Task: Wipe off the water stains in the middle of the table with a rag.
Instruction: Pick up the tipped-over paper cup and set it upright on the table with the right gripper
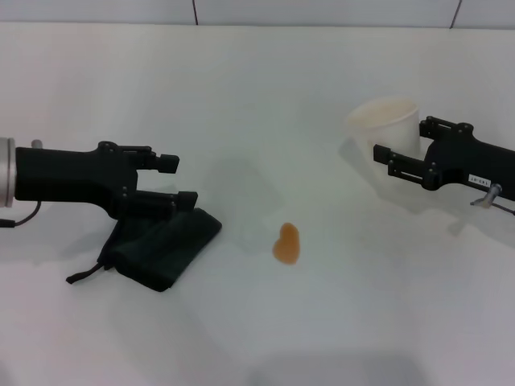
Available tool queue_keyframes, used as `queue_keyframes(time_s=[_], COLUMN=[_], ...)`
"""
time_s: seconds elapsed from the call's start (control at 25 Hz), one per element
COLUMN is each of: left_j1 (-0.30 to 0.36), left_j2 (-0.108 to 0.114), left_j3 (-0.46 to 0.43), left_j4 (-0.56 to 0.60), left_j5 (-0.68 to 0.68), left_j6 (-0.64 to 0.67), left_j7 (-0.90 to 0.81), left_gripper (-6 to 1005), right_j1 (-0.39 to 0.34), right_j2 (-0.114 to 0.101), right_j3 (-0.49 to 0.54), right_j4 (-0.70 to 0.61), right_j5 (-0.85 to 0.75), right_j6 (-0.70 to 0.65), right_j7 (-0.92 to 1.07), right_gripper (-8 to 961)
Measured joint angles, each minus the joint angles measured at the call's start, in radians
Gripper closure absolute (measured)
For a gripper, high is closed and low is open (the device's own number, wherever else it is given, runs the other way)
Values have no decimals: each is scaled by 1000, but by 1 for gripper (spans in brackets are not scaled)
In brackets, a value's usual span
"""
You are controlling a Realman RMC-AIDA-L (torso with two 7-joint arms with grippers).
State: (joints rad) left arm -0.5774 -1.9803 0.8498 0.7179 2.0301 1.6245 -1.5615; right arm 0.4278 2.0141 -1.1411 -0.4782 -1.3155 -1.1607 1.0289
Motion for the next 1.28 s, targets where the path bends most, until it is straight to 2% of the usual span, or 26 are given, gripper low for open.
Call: queue_keyframes(time_s=[1.28], left_j1=[1], left_j2=[-2], left_j3=[1], left_j4=[0], left_j5=[1], left_j6=[1], left_j7=[3], left_gripper=[212], right_j1=[-19], right_j2=[0], right_j3=[-2], right_j4=[13], right_j5=[-1], right_j6=[-1], right_j7=[-1], right_gripper=[287])
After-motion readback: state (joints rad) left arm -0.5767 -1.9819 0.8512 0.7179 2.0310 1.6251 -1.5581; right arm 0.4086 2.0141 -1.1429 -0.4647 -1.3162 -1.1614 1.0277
